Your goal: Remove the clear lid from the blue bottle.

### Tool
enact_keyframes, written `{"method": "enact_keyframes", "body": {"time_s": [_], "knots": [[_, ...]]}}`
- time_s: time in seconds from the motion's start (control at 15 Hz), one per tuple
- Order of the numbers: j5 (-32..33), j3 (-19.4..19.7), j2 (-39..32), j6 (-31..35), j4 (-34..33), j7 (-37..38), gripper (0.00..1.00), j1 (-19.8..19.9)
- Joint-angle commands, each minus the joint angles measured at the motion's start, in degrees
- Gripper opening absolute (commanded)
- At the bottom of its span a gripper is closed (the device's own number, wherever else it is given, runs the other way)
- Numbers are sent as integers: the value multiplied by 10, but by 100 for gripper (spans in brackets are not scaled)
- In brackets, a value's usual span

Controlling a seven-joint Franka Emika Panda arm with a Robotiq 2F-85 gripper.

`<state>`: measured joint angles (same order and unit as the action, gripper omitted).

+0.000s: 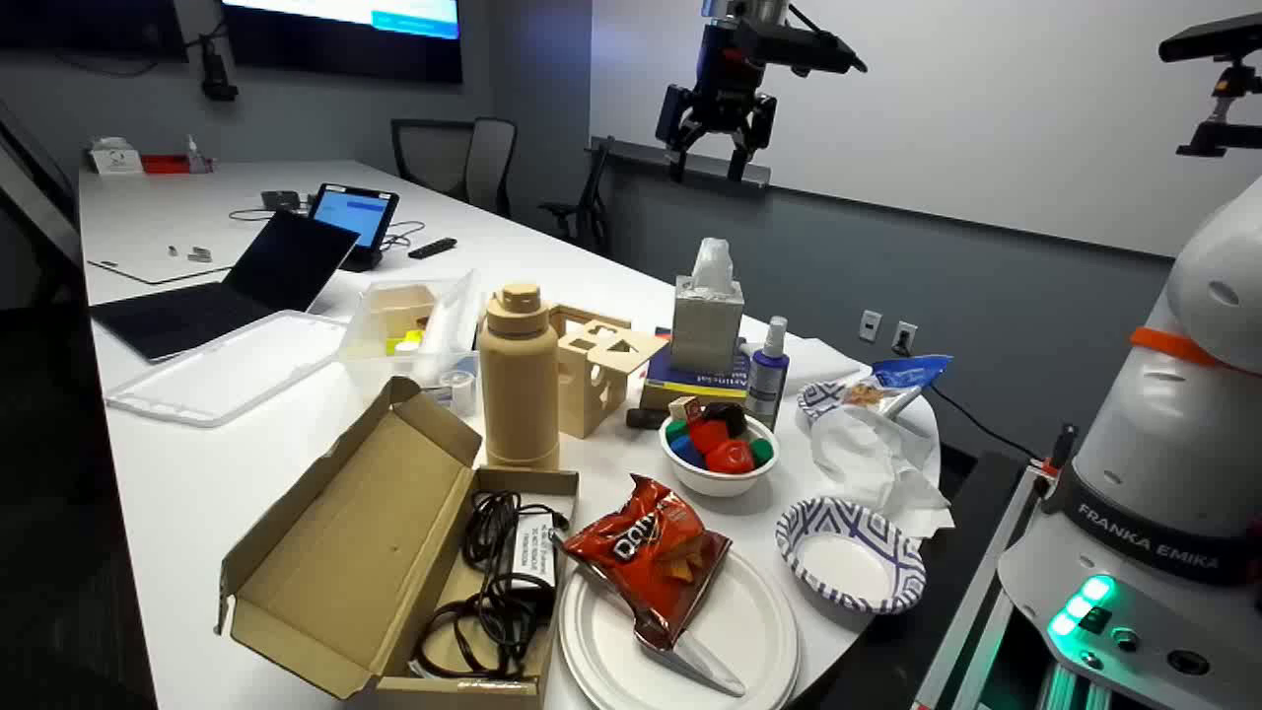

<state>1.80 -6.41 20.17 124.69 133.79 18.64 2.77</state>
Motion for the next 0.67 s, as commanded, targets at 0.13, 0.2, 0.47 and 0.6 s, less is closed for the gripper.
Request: {"method": "enact_keyframes", "body": {"time_s": [0.13,0.2,0.47,0.6], "knots": [[2,5,0,-2,-1,1,100,-6],[2,5,0,-2,-1,1,100,-6],[36,-4,-4,6,46,108,100,24],[58,-2,7,9,82,161,100,39]]}}
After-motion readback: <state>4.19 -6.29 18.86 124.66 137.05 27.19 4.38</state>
